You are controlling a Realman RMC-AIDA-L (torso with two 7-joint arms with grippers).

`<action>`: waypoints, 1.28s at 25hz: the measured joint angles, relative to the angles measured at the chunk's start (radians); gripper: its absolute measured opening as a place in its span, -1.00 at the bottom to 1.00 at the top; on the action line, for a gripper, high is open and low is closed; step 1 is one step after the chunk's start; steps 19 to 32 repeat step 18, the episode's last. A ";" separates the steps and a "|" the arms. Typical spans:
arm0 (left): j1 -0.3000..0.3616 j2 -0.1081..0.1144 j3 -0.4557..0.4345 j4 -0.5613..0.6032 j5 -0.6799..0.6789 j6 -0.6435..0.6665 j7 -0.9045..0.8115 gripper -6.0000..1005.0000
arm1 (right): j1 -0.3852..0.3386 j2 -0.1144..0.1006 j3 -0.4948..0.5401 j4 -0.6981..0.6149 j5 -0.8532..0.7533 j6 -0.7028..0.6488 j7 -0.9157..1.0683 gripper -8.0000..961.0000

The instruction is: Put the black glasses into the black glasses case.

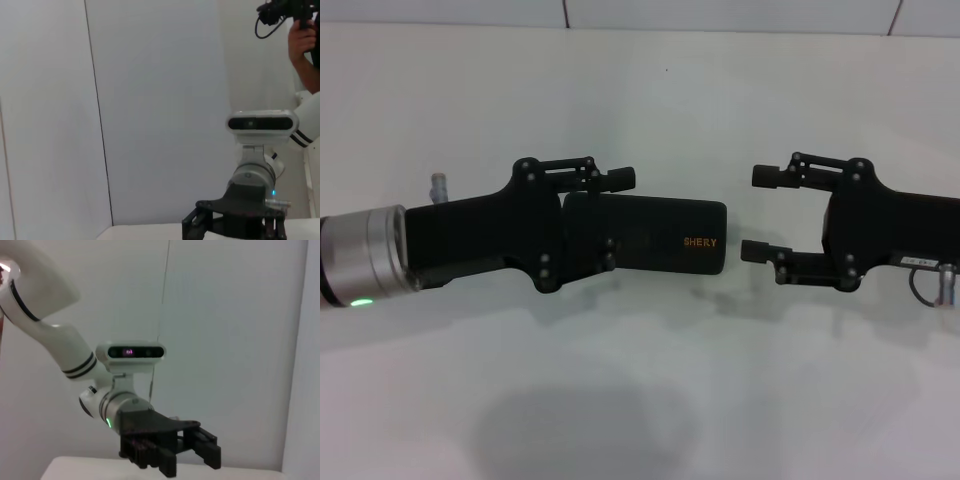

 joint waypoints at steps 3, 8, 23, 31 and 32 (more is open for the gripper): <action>-0.002 0.007 0.000 -0.006 -0.001 0.002 -0.044 0.04 | 0.005 0.003 -0.003 0.001 0.000 0.011 -0.007 0.49; 0.002 0.002 -0.001 -0.018 -0.005 0.000 -0.039 0.15 | 0.008 0.006 -0.004 0.003 0.000 0.011 -0.029 0.49; 0.026 -0.024 0.000 -0.034 -0.072 0.002 -0.013 0.52 | 0.005 0.008 -0.004 0.010 0.001 0.021 -0.052 0.50; 0.026 -0.024 0.000 -0.034 -0.072 0.002 -0.013 0.52 | 0.005 0.008 -0.004 0.010 0.001 0.021 -0.052 0.50; 0.026 -0.024 0.000 -0.034 -0.072 0.002 -0.013 0.52 | 0.005 0.008 -0.004 0.010 0.001 0.021 -0.052 0.50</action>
